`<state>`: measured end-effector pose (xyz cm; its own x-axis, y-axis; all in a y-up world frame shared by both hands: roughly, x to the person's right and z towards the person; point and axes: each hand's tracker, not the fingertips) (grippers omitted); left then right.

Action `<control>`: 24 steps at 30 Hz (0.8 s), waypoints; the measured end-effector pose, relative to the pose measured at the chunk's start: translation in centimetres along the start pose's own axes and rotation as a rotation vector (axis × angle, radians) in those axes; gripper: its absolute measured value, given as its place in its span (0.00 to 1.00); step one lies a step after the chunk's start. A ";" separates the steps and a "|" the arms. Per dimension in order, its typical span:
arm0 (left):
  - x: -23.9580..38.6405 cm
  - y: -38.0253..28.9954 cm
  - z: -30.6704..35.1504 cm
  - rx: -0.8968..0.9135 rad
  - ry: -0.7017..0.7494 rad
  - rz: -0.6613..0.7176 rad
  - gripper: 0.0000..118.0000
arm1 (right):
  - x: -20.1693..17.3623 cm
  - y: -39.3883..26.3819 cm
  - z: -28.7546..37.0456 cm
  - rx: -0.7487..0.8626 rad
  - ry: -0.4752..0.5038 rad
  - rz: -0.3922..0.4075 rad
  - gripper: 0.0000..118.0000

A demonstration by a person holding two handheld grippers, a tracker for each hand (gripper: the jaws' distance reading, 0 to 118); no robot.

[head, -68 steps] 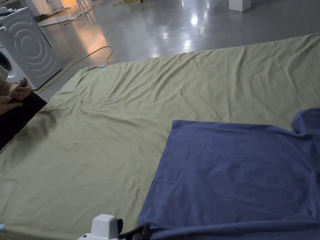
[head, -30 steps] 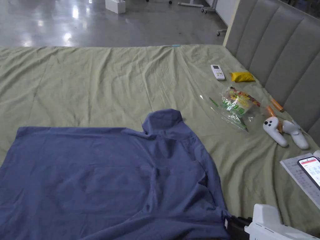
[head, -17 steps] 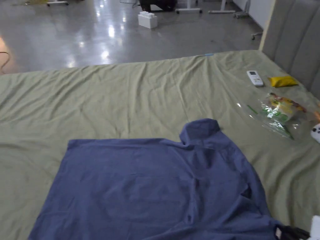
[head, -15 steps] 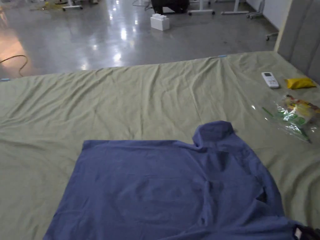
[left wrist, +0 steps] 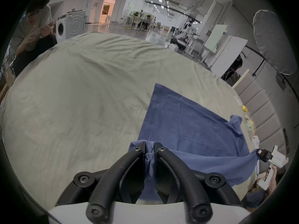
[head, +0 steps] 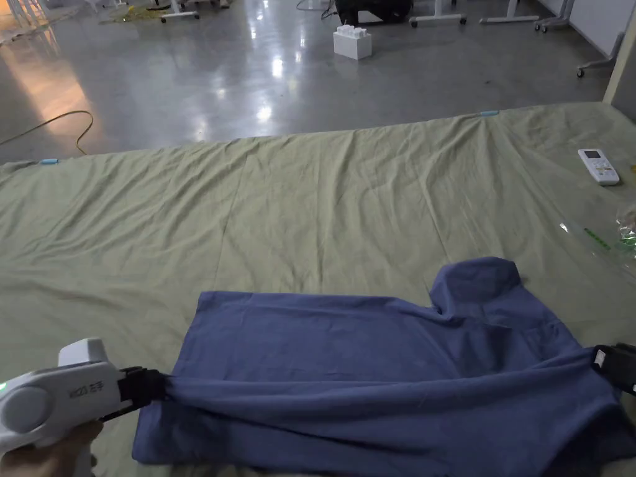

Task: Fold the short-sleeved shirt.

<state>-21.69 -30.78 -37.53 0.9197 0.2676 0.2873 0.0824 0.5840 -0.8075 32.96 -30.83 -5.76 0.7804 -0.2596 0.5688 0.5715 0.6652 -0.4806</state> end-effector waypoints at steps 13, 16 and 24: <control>2.2 0.6 8.1 0.270 -0.052 -0.214 0.80 | -0.2 -0.3 4.0 0.120 0.028 0.057 0.63; 3.7 -1.0 16.1 0.478 -0.114 -0.351 0.80 | -1.9 -0.6 10.3 0.263 0.077 0.105 0.63; 8.1 -10.5 30.9 0.855 -0.026 -0.422 0.78 | -8.5 -6.2 24.9 0.593 0.089 0.288 0.64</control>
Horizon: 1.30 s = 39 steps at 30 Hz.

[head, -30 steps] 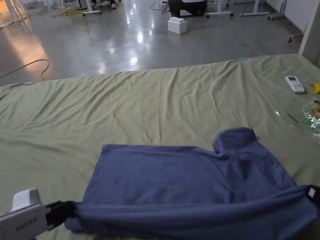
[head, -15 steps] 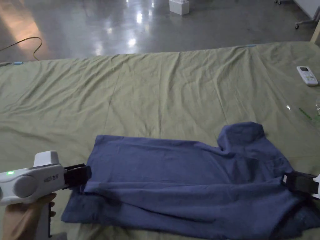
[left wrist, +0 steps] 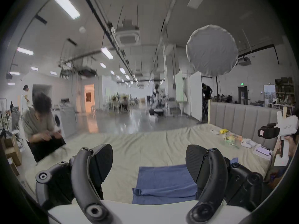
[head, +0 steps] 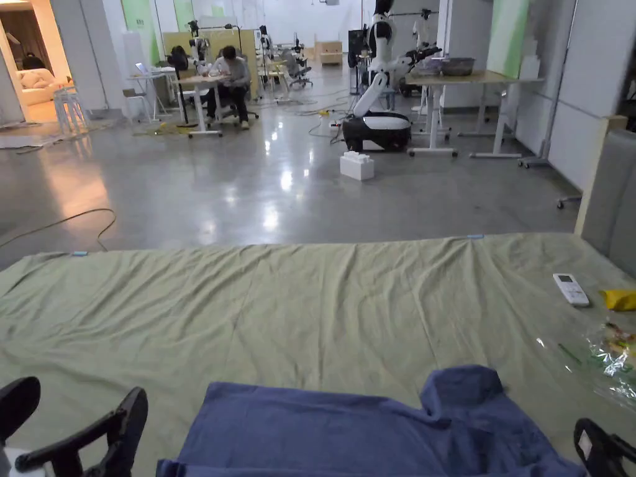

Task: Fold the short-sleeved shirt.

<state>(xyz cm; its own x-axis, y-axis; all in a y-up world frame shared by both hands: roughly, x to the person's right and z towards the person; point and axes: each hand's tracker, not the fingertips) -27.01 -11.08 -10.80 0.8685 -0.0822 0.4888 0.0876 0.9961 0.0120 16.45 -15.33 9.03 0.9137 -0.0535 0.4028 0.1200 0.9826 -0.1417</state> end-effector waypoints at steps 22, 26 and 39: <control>5.2 0.2 9.9 0.016 0.089 -0.006 0.00 | -4.9 0.1 8.7 0.116 0.073 0.035 0.00; 5.0 0.4 9.5 0.011 0.079 -0.009 0.00 | -4.8 -0.1 8.5 0.113 0.070 0.033 0.00; 0.4 -6.1 0.2 -0.270 0.012 0.162 0.16 | -3.5 -2.7 5.7 -0.057 0.085 -0.032 0.00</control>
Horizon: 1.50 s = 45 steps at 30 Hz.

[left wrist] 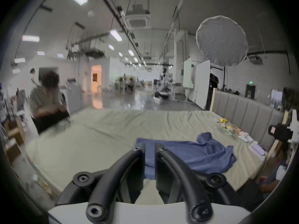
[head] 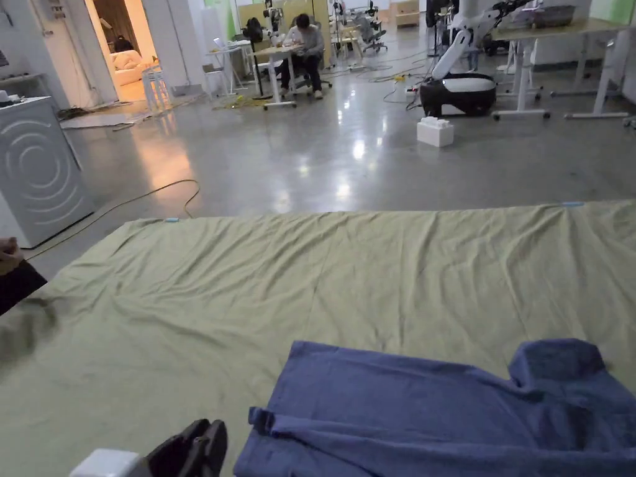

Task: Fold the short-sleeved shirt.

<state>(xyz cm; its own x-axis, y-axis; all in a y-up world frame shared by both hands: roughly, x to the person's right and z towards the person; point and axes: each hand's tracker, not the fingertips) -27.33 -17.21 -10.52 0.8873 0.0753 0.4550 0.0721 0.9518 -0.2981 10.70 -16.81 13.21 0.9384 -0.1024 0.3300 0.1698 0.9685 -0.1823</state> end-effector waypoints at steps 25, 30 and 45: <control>-5.4 -12.2 -27.2 -0.630 0.063 -0.070 0.11 | 4.8 -5.1 -4.4 -0.283 -0.123 -0.093 0.00; -5.0 -12.5 -28.4 -0.688 0.081 -0.057 0.10 | 9.9 -7.0 -10.6 -0.367 -0.221 -0.171 0.66; -3.5 -12.0 -27.6 -0.666 0.085 -0.138 0.10 | 11.9 -14.4 -24.8 -0.613 -0.370 0.004 0.20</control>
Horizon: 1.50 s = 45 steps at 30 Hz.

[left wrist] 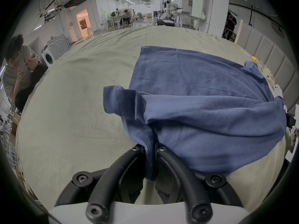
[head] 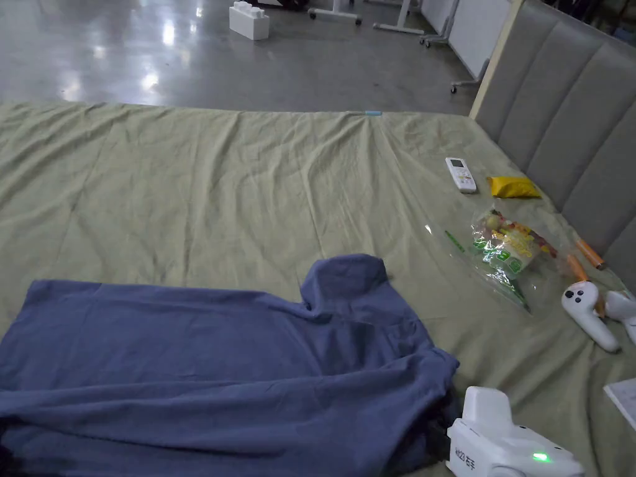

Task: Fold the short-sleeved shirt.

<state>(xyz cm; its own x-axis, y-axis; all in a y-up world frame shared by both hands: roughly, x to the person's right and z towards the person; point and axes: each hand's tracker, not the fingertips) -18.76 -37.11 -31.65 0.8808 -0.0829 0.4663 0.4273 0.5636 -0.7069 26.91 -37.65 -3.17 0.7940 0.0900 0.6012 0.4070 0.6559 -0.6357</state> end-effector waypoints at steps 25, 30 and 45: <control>-2.5 -13.6 16.6 0.137 -0.084 0.204 0.08 | 4.9 -6.9 13.4 0.055 -0.050 -0.021 0.05; -3.1 -16.0 13.8 0.096 -0.045 0.218 0.48 | 5.2 -8.4 11.7 -0.009 -0.035 -0.039 0.38; 1.3 -11.0 35.3 0.891 0.104 0.097 0.71 | 3.1 -4.3 30.0 0.598 0.279 -0.079 0.56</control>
<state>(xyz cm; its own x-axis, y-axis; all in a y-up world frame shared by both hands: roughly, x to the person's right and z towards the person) -29.56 -14.36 -4.48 0.9372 -0.0514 0.3451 0.0716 0.9964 -0.0459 14.07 -17.67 15.94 0.8920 -0.1204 0.4358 0.2120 0.9628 -0.1678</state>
